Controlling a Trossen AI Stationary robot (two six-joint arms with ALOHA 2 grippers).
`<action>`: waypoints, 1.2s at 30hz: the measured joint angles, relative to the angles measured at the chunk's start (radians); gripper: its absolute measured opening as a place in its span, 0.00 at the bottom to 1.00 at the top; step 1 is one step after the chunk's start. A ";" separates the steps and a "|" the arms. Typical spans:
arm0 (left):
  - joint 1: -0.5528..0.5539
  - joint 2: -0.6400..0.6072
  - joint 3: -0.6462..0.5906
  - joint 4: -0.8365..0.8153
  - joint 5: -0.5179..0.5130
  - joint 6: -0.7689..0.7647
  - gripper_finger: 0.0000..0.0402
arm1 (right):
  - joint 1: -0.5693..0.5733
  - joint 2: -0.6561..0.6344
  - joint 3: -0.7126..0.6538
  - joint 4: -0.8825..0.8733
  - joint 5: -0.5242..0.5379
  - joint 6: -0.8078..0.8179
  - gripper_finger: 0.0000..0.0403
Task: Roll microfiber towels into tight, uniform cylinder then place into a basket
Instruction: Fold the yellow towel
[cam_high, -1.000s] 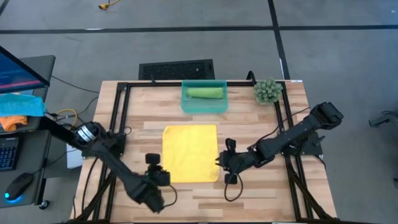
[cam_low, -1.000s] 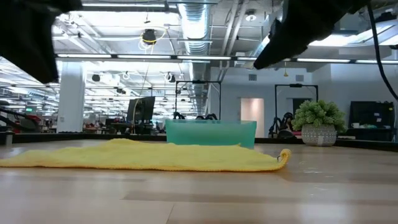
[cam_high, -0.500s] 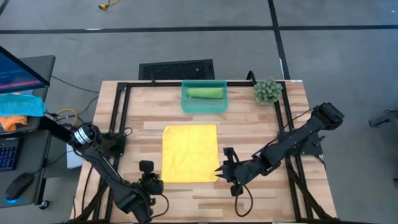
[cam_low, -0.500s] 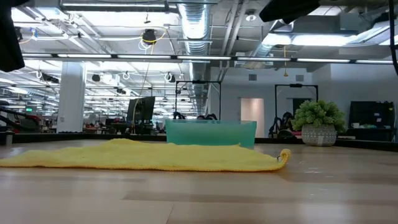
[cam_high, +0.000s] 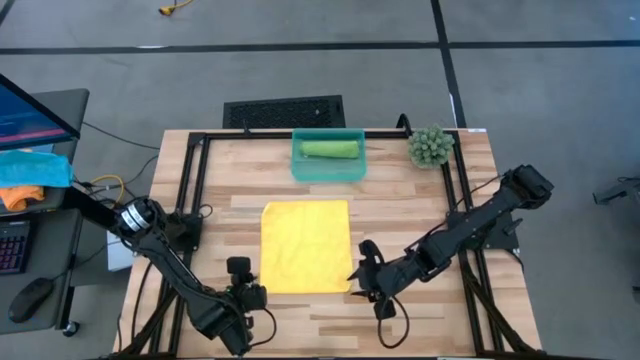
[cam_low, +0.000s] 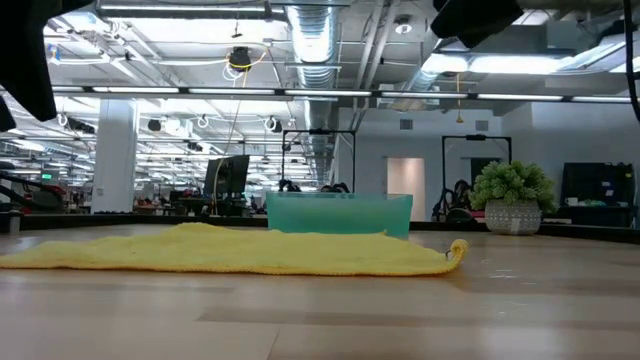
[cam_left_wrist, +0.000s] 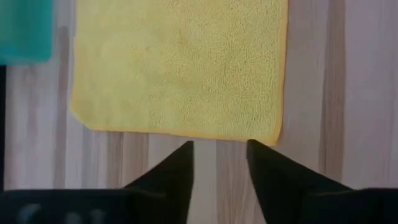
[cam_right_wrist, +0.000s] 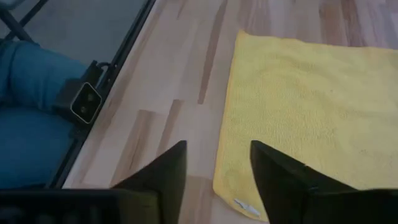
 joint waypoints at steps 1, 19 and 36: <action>0.001 0.000 0.000 0.001 0.000 0.000 0.39 | 0.000 0.007 0.000 0.001 0.002 -0.008 0.51; 0.021 0.002 -0.271 0.408 0.013 0.096 0.46 | -0.035 0.317 0.000 0.109 0.038 -0.127 0.56; 0.066 -0.003 -0.369 0.637 0.019 0.183 0.46 | -0.033 0.329 0.000 -0.020 0.024 0.031 0.55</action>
